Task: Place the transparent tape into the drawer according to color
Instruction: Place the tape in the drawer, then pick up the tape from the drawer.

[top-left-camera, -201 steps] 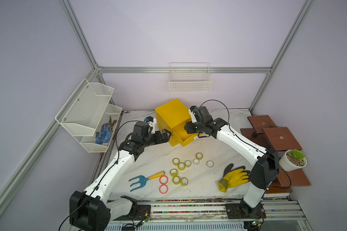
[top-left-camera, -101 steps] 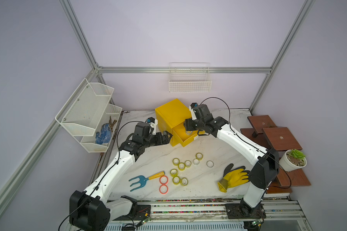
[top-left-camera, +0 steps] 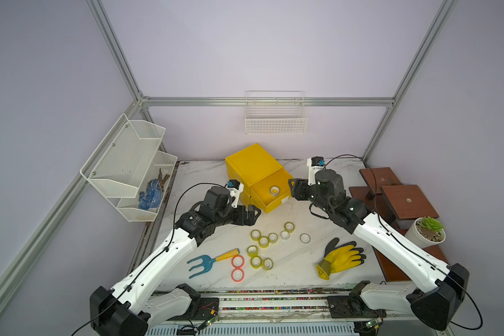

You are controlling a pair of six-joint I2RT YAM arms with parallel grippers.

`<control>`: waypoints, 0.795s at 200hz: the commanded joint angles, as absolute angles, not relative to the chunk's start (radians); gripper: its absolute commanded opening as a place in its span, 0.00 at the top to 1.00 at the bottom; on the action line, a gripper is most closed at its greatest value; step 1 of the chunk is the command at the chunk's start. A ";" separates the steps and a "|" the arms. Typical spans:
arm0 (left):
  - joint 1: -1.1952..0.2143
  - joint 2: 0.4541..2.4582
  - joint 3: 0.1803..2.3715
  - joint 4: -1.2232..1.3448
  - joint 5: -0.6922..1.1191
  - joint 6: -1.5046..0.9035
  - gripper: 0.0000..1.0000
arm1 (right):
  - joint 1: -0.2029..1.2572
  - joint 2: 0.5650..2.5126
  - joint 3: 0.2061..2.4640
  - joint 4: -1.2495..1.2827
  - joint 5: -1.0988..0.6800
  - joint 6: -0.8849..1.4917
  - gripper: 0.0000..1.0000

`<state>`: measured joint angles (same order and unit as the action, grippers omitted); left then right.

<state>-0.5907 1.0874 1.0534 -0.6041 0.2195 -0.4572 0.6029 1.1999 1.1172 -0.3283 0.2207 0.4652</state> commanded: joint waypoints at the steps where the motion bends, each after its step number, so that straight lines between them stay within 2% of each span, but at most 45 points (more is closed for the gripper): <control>1: -0.673 1.089 1.128 -0.639 0.225 -0.408 0.00 | 0.575 1.149 1.014 -0.299 0.296 0.543 0.37; 37: -0.845 1.309 1.289 -0.713 0.171 -0.319 0.00 | 0.420 1.088 0.882 -0.287 0.237 0.646 0.37; 63: -0.920 1.511 1.413 -0.759 0.155 -0.259 0.00 | 0.353 1.050 0.840 -0.273 0.240 0.669 0.37; 110: -0.984 1.821 1.633 -0.832 0.161 -0.219 0.03 | 0.267 0.984 0.780 -0.281 0.282 0.692 0.37; 159: -1.004 2.047 1.804 -0.897 0.121 -0.159 0.07 | 0.197 0.937 0.720 -0.258 0.248 0.721 0.36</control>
<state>-0.9962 1.9903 1.7199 -0.8486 0.1543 -0.2115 0.2173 0.9600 0.7383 -0.2897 0.2535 0.6987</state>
